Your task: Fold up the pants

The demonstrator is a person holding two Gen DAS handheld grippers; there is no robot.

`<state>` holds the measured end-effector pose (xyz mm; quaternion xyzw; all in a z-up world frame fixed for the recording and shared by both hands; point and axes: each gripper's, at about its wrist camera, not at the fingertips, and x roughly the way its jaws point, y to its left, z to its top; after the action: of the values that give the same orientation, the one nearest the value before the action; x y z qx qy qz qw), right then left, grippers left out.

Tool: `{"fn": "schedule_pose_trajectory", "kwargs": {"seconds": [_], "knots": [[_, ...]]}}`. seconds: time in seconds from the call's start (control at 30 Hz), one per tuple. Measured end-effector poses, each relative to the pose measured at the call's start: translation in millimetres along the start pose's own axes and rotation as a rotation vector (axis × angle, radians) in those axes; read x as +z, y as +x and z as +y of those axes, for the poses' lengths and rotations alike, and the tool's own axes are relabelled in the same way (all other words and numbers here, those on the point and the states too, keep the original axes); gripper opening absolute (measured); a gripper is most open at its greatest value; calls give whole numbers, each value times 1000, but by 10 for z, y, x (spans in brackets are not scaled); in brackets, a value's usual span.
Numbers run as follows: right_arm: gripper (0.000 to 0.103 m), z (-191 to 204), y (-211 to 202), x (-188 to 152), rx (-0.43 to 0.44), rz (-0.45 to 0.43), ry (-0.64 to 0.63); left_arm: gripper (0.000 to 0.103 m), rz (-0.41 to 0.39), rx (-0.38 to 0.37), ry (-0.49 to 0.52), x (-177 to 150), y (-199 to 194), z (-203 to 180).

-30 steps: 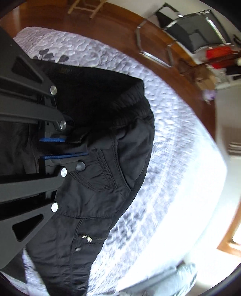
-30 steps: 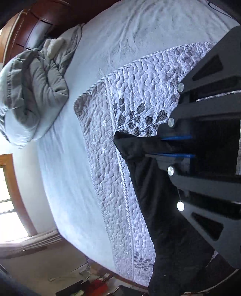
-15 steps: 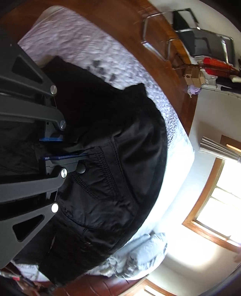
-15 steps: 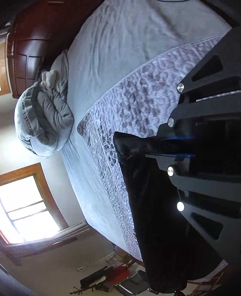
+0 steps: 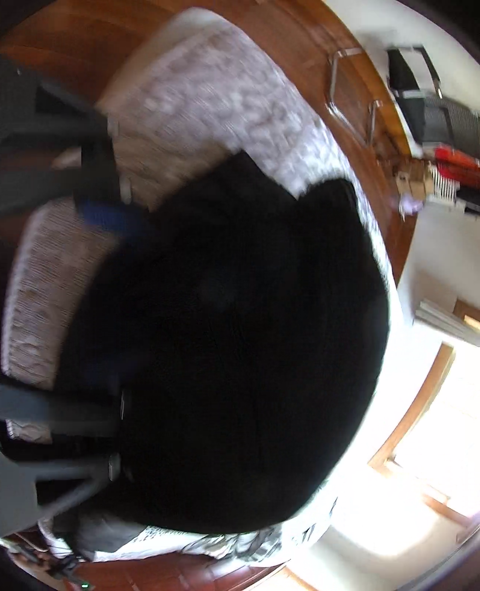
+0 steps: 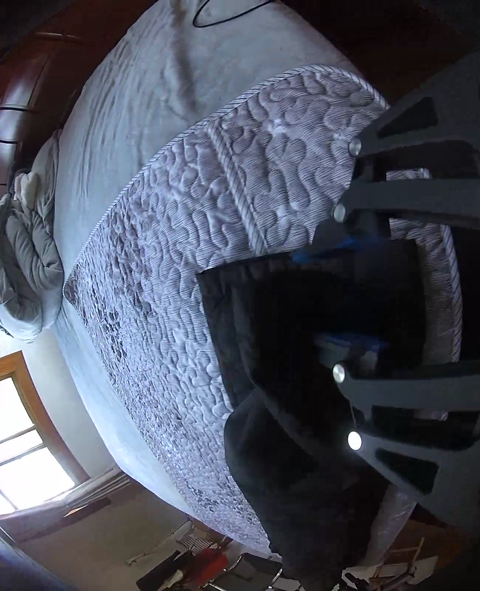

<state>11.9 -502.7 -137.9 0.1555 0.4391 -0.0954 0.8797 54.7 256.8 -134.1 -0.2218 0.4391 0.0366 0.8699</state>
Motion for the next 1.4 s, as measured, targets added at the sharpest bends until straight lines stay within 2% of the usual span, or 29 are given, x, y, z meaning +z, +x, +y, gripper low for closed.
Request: {"fn": "schedule_pose_trajectory", "kwargs": {"seconds": [0.07, 0.1, 0.13, 0.27, 0.33, 0.43, 0.5, 0.53, 0.6, 0.7, 0.8, 0.83, 0.87, 0.9, 0.93, 1.03, 1.1, 1.13, 1.17, 1.2, 1.23, 1.3, 1.37, 1.4], "knots": [[51, -24, -43, -94, 3, 10, 24, 81, -12, -44, -40, -93, -128, 46], [52, -37, -60, -119, 4, 14, 34, 87, -12, -55, -63, -132, -188, 78], [53, -46, -85, -143, 9, 15, 42, 88, -13, -62, -96, -180, -254, 116], [63, -80, -167, -172, 1, 20, 76, 88, -62, -217, -270, -293, -552, 255], [66, -92, -213, -170, 16, 15, 103, 94, -108, -282, -314, -273, -697, 249], [78, -78, -311, -155, 44, 2, 146, 95, -138, -377, -358, -131, -775, 110], [86, -34, -388, -150, 72, -15, 158, 99, -131, -382, -371, -10, -781, -78], [91, 2, -425, -153, 82, -22, 164, 99, -119, -359, -379, 85, -739, -135], [91, 59, -455, -156, 107, -22, 178, 99, -73, -307, -390, 221, -590, -194], [91, 181, -437, -182, 159, 2, 201, 99, 64, -224, -461, 349, -214, -194], [94, 317, -418, -213, 149, 9, 174, 96, 195, -276, -587, 374, 201, -134], [95, 367, -415, -226, 133, 8, 156, 83, 201, -308, -625, 363, 288, -122], [95, 403, -411, -236, 123, 9, 143, 71, 194, -318, -627, 387, 334, -126], [95, 422, -410, -249, 114, 9, 133, 48, 189, -307, -598, 442, 382, -140], [95, 439, -414, -261, 107, 10, 124, 34, 167, -276, -537, 516, 356, -195], [95, 441, -429, -278, 108, 7, 116, 18, 76, -254, -379, 690, 81, -395], [95, 409, -438, -290, 113, 6, 129, 16, -19, -284, -257, 733, -206, -528], [94, 389, -434, -298, 115, 6, 138, 16, -68, -282, -157, 713, -352, -599], [94, 370, -429, -306, 117, 8, 148, 16, -102, -255, -53, 647, -450, -634], [94, 360, -424, -314, 120, 9, 154, 16, -113, -212, 5, 559, -463, -597], [94, 347, -413, -322, 122, 12, 159, 16, -102, -176, 18, 492, -421, -526], [94, 332, -398, -332, 113, 22, 164, 19, 1, -58, -26, 295, -121, -198], [94, 298, -414, -342, 106, 28, 180, 27, 98, -4, -94, 107, 168, 79], [94, 276, -436, -344, 107, 24, 191, 27, 101, -10, -112, 44, 233, 147]]}}
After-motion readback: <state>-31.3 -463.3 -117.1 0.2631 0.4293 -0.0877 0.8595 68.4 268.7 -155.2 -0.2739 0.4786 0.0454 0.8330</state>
